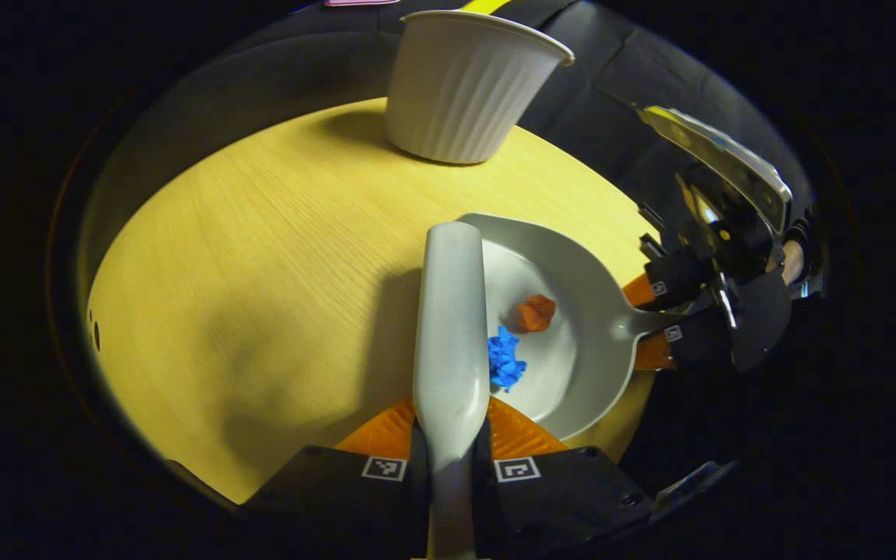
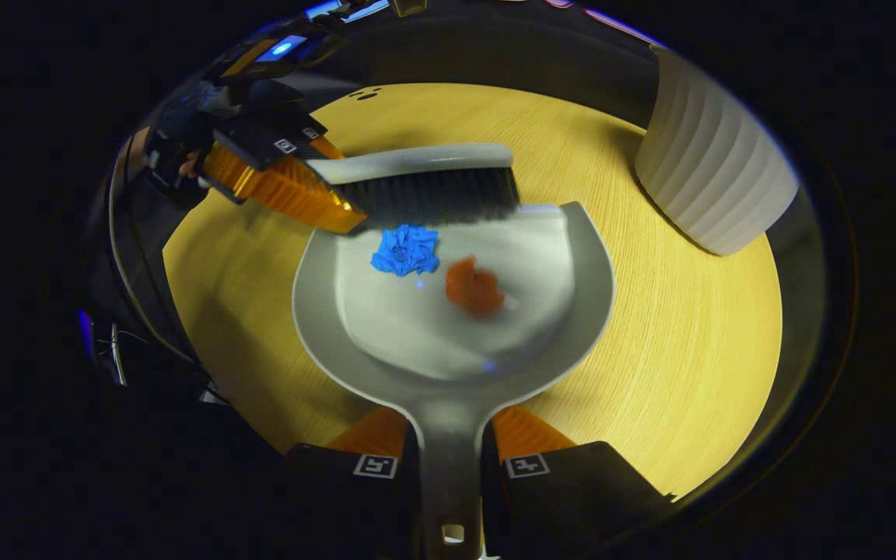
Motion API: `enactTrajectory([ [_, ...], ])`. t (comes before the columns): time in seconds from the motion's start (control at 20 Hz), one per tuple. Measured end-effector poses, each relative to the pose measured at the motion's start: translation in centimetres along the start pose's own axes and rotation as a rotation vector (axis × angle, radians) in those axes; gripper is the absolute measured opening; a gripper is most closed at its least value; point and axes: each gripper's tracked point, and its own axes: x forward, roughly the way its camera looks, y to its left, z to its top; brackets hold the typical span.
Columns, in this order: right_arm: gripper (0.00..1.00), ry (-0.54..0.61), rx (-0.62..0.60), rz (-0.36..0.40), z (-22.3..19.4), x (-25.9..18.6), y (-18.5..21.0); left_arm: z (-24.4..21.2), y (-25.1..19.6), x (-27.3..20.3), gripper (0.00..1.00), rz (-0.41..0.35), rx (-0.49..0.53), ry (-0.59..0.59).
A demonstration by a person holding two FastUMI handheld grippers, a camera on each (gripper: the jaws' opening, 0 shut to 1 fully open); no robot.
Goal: Pick up the small broom and dustpan from the desktop, sweep the trash into the dustpan with the broom, and then empty the trash into the garbage bin.
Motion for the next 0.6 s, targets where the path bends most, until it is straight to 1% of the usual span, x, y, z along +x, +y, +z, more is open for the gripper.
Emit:
enactTrajectory([
  [0.05,0.35,0.000,0.011,0.002,0.0,-0.1,0.1,0.1,-0.3,-0.2,0.27,0.018,0.001,-0.007],
  [0.15,0.35,-0.002,0.030,0.009,-0.1,0.1,0.1,0.4,-0.2,-0.9,0.26,0.094,-0.026,-0.047],
  [0.3,0.35,-0.008,0.048,-0.011,-0.2,0.2,-0.4,0.5,0.2,-3.1,0.27,0.187,-0.114,-0.154],
  [0.35,0.35,-0.014,0.062,-0.020,0.0,0.2,-0.5,0.2,0.6,-4.6,0.27,0.218,-0.142,-0.191],
  [0.4,0.38,-0.020,0.078,-0.030,0.3,0.2,-0.5,-0.2,0.8,-5.6,0.27,0.240,-0.180,-0.226],
  [0.45,0.35,-0.025,0.096,-0.041,0.4,0.0,-0.6,-1.6,1.1,-5.8,0.27,0.259,-0.225,-0.255],
  [0.5,0.35,-0.025,0.115,-0.048,0.2,-0.2,-0.4,-2.7,1.3,-6.3,0.25,0.274,-0.271,-0.282],
  [0.6,0.35,-0.033,0.161,-0.052,0.8,-1.0,-0.2,-6.0,2.1,-6.7,0.25,0.305,-0.338,-0.313],
])
